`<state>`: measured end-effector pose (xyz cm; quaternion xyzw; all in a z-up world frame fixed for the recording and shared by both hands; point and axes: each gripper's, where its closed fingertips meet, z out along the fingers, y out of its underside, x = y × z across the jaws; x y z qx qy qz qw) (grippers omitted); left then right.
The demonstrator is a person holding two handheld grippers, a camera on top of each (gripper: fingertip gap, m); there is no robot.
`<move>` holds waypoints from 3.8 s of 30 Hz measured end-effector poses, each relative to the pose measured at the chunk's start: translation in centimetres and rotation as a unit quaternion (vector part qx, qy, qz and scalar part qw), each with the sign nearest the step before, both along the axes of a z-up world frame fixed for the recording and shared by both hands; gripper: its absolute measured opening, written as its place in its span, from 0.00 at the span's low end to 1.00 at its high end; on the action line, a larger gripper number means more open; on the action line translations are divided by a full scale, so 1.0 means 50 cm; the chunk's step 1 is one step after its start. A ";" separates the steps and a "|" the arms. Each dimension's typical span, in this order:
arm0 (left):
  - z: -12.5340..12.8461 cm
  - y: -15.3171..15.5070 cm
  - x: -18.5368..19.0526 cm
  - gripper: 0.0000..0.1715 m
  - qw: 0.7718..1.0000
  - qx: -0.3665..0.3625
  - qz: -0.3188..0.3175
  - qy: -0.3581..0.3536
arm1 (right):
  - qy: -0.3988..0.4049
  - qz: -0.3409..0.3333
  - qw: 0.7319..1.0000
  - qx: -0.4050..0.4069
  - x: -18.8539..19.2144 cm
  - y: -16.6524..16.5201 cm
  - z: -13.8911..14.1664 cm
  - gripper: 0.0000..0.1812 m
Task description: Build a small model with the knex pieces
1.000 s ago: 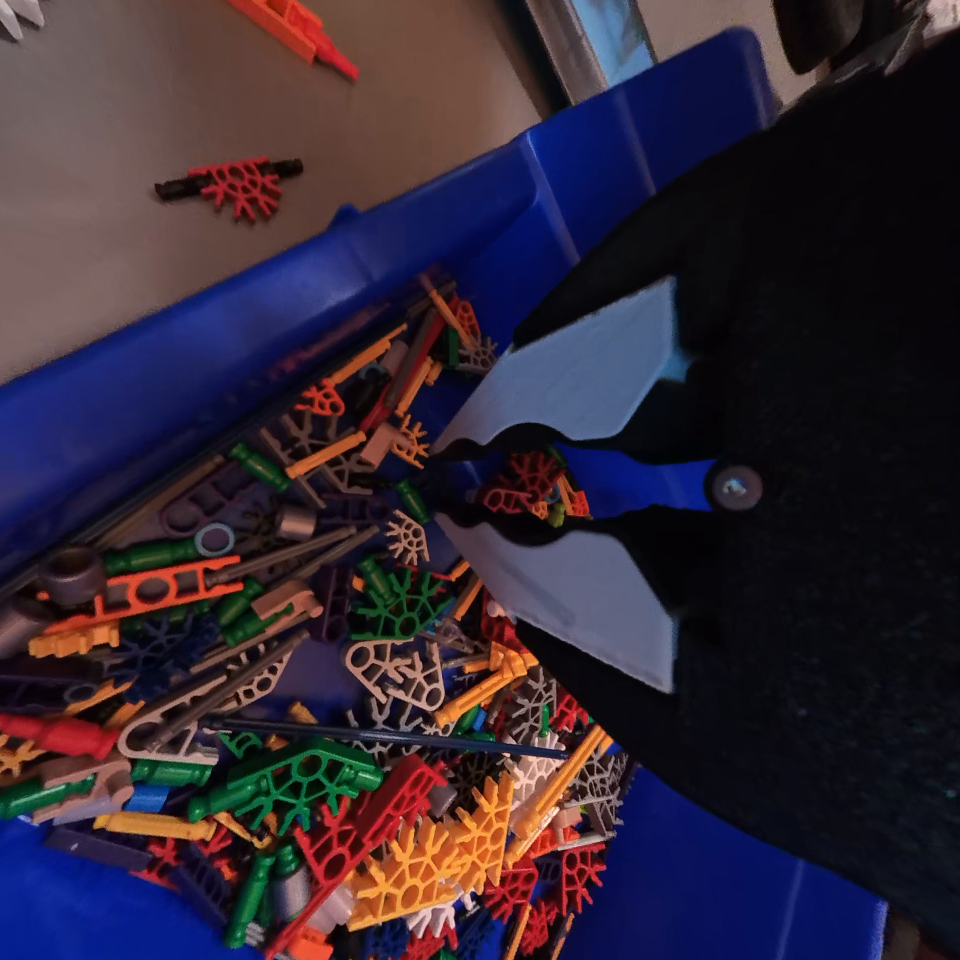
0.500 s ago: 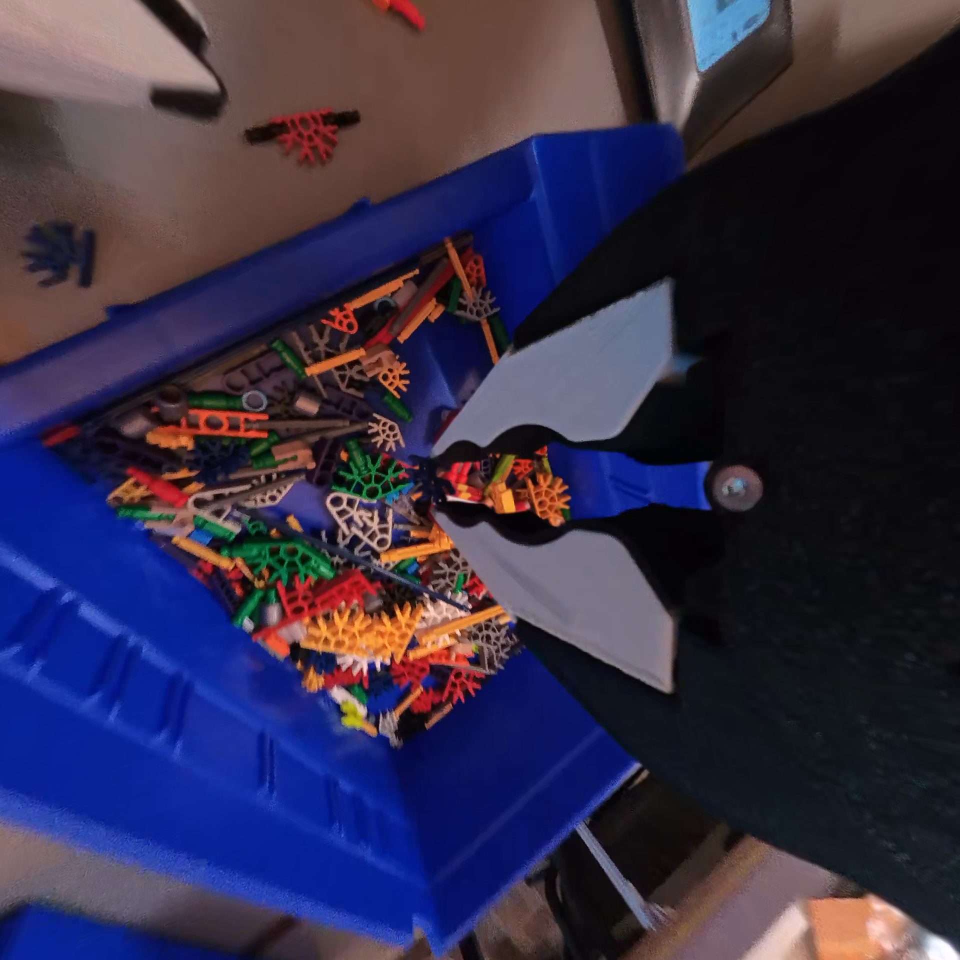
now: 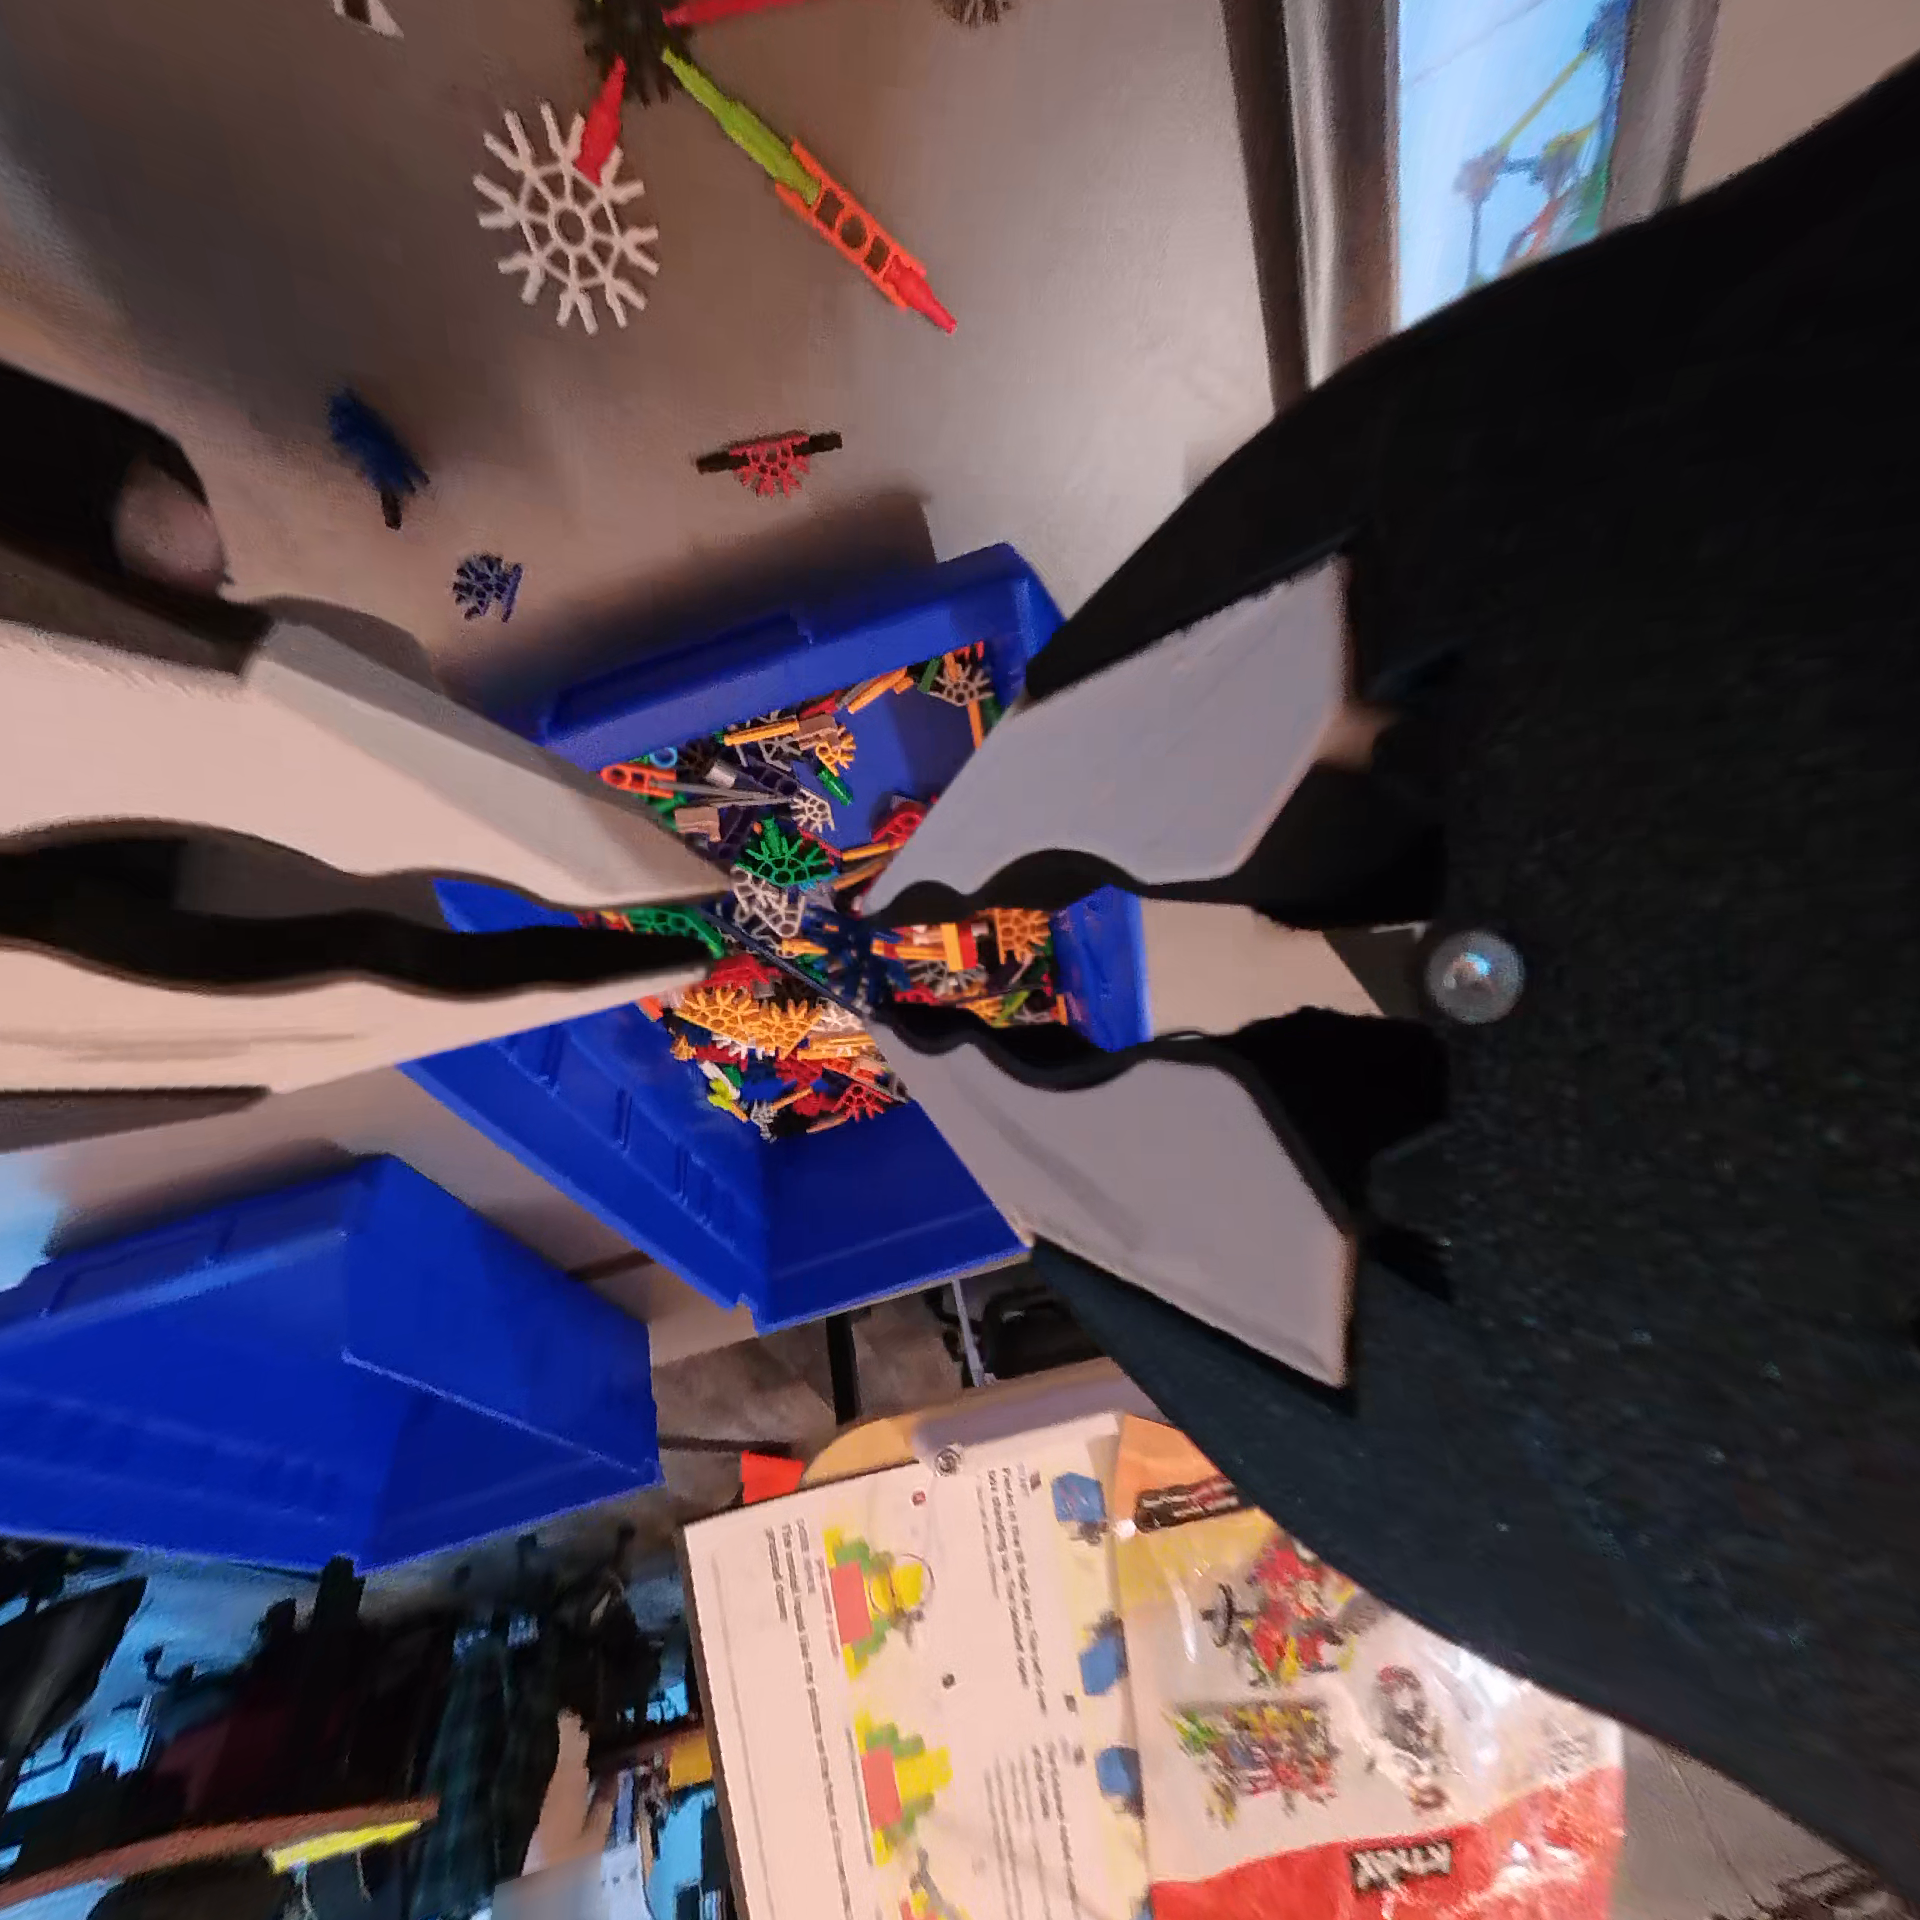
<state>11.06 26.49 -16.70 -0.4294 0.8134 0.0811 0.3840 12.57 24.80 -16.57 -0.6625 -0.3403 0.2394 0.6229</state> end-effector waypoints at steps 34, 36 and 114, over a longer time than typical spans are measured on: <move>0.018 -0.059 -0.120 0.08 0.996 0.040 0.027 -0.074 | 0.054 0.100 0.990 -0.083 -0.155 -0.031 0.029 0.02; 0.018 -0.058 -0.122 0.02 0.996 0.040 0.029 -0.081 | 0.055 0.100 0.990 -0.087 -0.154 -0.031 0.027 0.02; -0.067 -0.072 -0.176 0.01 0.921 -0.360 0.031 -0.145 | -0.071 0.118 0.987 -0.086 -0.193 -0.020 -0.046 0.02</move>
